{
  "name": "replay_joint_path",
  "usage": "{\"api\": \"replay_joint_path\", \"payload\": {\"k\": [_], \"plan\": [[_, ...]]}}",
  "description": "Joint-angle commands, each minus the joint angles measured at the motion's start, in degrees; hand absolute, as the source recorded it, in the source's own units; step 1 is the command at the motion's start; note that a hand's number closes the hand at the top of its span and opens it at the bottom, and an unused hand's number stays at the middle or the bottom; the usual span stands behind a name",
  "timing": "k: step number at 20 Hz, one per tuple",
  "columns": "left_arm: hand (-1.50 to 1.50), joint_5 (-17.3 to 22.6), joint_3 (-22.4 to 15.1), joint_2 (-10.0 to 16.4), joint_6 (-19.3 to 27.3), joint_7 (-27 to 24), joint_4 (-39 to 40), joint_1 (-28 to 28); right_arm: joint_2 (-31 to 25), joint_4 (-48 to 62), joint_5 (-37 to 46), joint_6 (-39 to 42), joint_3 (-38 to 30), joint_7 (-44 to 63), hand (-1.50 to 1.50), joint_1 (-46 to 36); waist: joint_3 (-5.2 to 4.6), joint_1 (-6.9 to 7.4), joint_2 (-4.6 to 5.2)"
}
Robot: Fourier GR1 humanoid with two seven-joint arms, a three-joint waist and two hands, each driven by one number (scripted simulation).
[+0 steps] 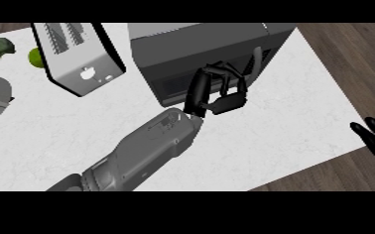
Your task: Pick up the milk, place it into the microwave and close the microwave
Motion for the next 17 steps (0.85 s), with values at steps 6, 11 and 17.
{"api": "replay_joint_path", "payload": {"k": [6, 11, 17], "plan": [[1.50, 2.9, 3.6, 0.0, 0.9, -1.8, 6.4, -3.8, -1.5, -1.5, -2.0, 1.2, 0.5, 1.1, -1.50, -0.2, -0.06, -0.63, 0.99], [1.50, 4.1, 3.1, 0.0, 1.4, -3.2, 6.7, -3.5, -2.0, -2.6, -2.7, 1.2, 0.3, 1.4, -1.50, -0.3, -0.05, -1.26, 1.19], [1.50, 5.4, 2.5, 0.0, 1.3, -4.6, 7.1, -3.4, -2.5, -3.3, -3.5, 0.9, 0.6, 2.2, -1.50, -0.3, -0.08, -1.06, 1.27]]}}
